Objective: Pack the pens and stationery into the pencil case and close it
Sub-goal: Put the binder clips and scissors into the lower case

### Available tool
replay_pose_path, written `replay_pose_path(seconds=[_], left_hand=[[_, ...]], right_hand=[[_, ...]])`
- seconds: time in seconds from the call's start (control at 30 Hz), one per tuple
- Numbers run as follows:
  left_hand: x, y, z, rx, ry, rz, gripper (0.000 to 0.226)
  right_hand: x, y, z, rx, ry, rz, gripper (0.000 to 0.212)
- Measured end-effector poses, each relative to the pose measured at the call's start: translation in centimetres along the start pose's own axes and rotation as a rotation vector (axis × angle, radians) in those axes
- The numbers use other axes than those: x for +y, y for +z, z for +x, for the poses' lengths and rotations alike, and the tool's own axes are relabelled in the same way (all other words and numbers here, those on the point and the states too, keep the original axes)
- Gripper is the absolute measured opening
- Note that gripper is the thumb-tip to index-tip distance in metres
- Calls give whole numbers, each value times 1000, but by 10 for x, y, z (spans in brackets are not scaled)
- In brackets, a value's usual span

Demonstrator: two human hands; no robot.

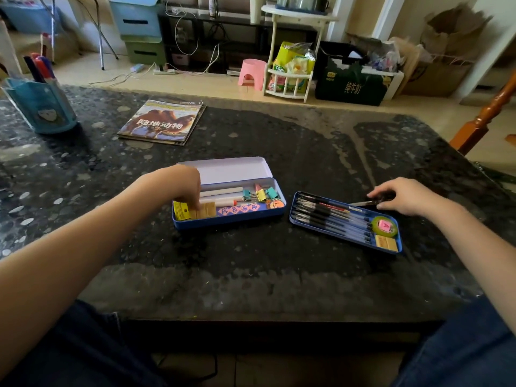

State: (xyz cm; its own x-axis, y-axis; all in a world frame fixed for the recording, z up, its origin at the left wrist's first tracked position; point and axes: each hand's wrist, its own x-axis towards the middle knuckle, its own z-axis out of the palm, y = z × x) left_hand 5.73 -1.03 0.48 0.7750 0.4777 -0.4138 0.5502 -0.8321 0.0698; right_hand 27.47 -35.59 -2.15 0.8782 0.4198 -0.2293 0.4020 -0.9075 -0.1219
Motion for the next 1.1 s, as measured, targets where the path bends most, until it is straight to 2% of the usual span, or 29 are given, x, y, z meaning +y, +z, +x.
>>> replay_pose_path(seconds=[0.13, 0.3, 0.43, 0.57, 0.73, 0.9, 1.0, 1.1], left_hand=[[1, 3, 0, 3, 21, -14, 38], [-4, 3, 4, 17, -1, 21, 32], [-8, 5, 5, 10, 8, -40, 24], [-12, 2, 4, 0, 56, -93, 19], [-19, -7, 5, 51, 114, -165, 13], [-23, -10, 9, 92, 135, -254, 9], [-24, -9, 8, 96, 119, -250, 10], [-26, -9, 8, 112, 94, -217, 11]], right_hand=[[4, 12, -4, 158, -58, 31, 13], [6, 16, -2, 130, -124, -24, 23], [0, 23, 0, 208, -118, 53, 10], [-22, 19, -1, 274, -176, 165, 9], [-88, 5, -18, 337, -390, 261, 6], [-198, 11, -43, 390, -710, 136, 12], [-235, 30, -43, 372, -792, -11, 13], [-237, 46, -34, 292, -800, 4, 9]])
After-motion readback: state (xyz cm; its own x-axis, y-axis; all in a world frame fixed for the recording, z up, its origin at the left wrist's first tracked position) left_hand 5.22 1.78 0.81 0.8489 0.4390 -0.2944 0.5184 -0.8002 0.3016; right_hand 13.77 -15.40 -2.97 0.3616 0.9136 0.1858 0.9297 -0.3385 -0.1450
